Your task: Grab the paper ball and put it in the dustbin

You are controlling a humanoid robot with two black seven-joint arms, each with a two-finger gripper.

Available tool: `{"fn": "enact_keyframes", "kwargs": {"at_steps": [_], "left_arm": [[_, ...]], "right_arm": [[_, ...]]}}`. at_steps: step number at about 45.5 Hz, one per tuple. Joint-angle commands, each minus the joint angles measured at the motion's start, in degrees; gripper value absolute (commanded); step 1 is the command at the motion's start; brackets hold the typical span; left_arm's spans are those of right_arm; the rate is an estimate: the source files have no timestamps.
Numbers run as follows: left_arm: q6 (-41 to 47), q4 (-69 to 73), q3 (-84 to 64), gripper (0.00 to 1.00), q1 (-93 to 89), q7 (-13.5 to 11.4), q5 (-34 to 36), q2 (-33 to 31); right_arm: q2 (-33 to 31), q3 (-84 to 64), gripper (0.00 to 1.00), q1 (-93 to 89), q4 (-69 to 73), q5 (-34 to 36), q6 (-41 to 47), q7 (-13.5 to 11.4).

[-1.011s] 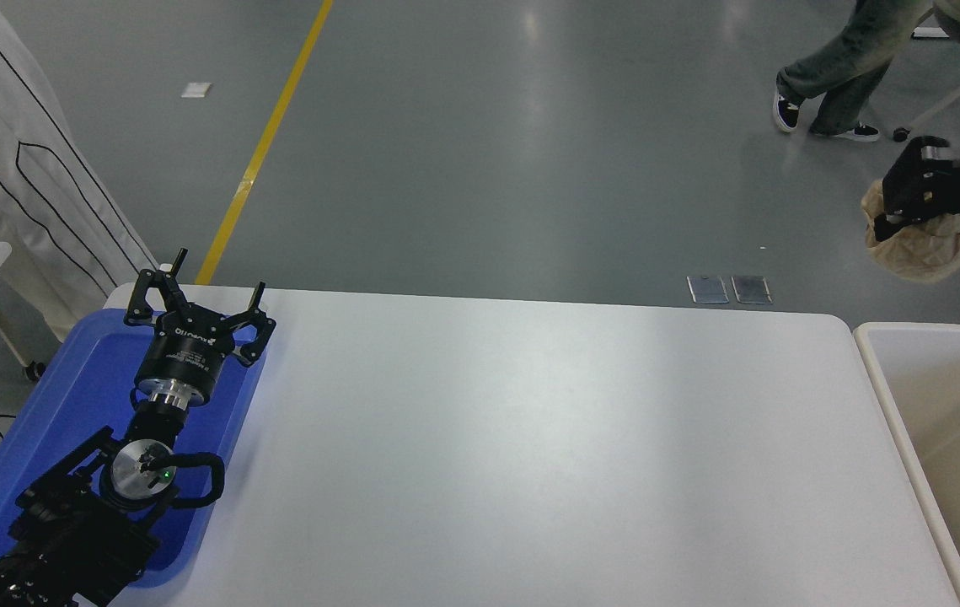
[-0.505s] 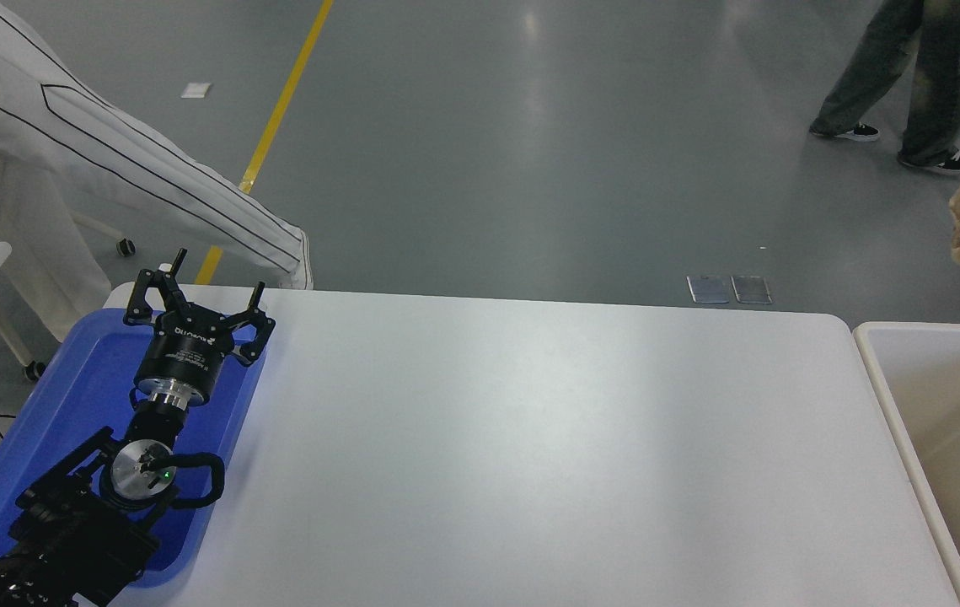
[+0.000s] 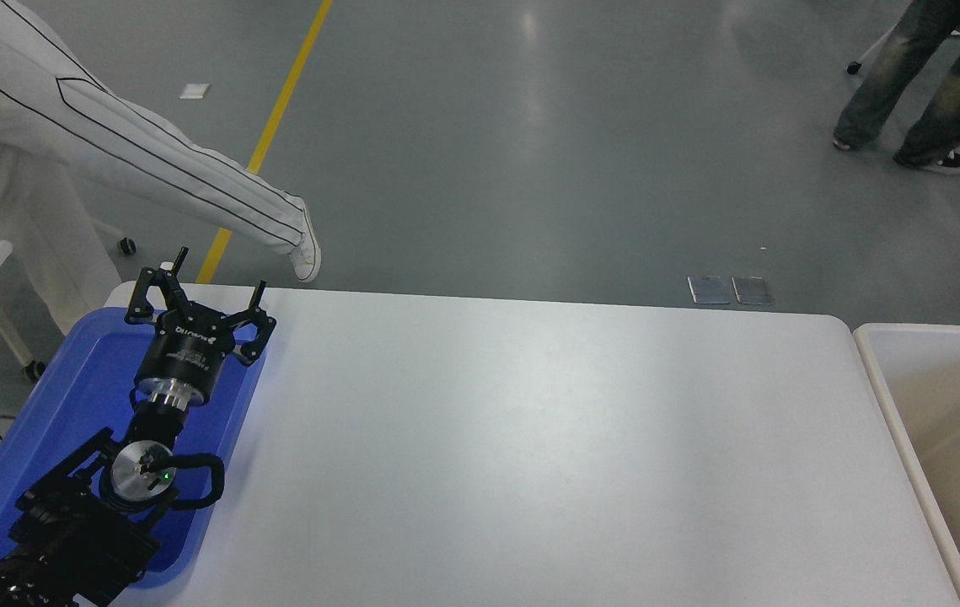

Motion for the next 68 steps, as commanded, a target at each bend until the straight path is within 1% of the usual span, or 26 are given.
{"fn": "enact_keyframes", "kwargs": {"at_steps": [1,8,12,20,28,41,47,52,60,64,68], "left_arm": [[-0.01,-0.02,0.0,1.0,0.0,0.0,-0.04,0.0],[-0.01,-0.02,0.0,1.0,0.0,0.0,-0.04,0.0],[-0.01,0.07,0.0,1.0,0.0,0.0,-0.04,0.0],[-0.01,-0.02,0.0,1.0,0.0,0.0,-0.04,0.0],[-0.01,0.07,0.0,1.0,0.0,0.0,-0.04,0.0],[-0.01,-0.02,0.0,1.0,0.0,0.0,-0.04,0.0],[-0.01,-0.02,0.0,1.0,0.0,0.0,-0.04,0.0],[-0.01,0.07,0.0,1.0,0.0,0.0,-0.04,0.0],[-0.01,-0.02,0.0,1.0,0.0,0.0,-0.04,0.0],[-0.01,0.07,0.0,1.0,0.0,0.0,-0.04,0.0],[-0.01,-0.02,0.0,1.0,0.0,0.0,-0.04,0.0]], "right_arm": [[-9.23,-1.42,0.0,-6.13,-9.2,-0.88,-0.01,-0.15],[-11.51,0.95,0.0,-11.41,-14.22,-0.44,-0.01,-0.15],[-13.89,3.32,0.0,-13.78,-18.17,-0.18,-0.01,-0.24],[-17.05,15.18,0.0,-24.94,-25.29,-0.26,-0.01,-0.24],[-17.67,26.43,0.0,-38.38,-35.83,0.0,-0.01,-0.32],[-17.23,53.67,0.0,-69.75,-56.83,0.09,-0.01,-0.32],[-16.27,64.66,0.0,-80.75,-63.26,0.0,-0.01,-0.32],[-13.81,68.27,0.0,-85.76,-65.81,-0.09,-0.01,-0.32],[-9.24,70.82,0.0,-90.86,-65.82,0.17,-0.01,-0.24],[-7.48,74.86,0.0,-95.25,-65.82,0.26,-8.07,-0.24],[-5.63,81.09,0.0,-99.91,-65.64,0.26,-18.44,-0.24]]}}
